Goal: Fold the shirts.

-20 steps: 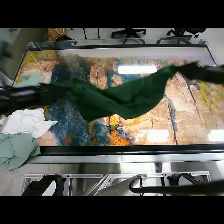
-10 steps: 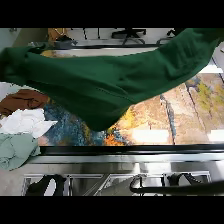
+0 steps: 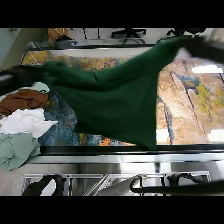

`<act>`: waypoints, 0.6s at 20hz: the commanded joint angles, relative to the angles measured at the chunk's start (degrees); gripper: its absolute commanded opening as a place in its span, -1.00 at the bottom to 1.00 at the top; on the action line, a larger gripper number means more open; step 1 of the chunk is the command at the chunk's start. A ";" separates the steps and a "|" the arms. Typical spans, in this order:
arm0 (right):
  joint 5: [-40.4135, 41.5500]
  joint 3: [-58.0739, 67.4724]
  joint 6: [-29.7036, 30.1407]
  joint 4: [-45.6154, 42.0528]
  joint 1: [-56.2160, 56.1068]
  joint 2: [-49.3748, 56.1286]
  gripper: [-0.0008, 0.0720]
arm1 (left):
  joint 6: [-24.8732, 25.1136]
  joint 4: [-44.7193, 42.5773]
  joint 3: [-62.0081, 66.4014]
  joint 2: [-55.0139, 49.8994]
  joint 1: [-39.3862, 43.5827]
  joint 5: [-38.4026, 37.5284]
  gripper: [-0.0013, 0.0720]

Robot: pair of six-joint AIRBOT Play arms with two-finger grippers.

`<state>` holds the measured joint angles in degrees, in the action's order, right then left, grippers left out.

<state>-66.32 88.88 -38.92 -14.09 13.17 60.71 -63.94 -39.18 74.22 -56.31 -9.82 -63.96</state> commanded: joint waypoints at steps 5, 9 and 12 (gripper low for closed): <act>13.42 -0.46 -3.56 -7.13 -7.89 29.59 -0.90 | 3.72 0.24 2.82 -33.59 7.45 12.07 -0.91; 10.21 -0.15 -3.58 -9.16 -4.96 27.98 -0.51 | -0.76 -0.33 12.92 -40.72 5.33 -2.14 0.79; 9.20 -0.15 -10.01 -18.03 -0.92 26.03 0.37 | -5.99 -5.81 13.84 -38.58 1.31 -14.01 0.79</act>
<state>-56.03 88.66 -44.03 -25.02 9.43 87.35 -65.19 -40.71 85.80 -94.13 -5.89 -66.39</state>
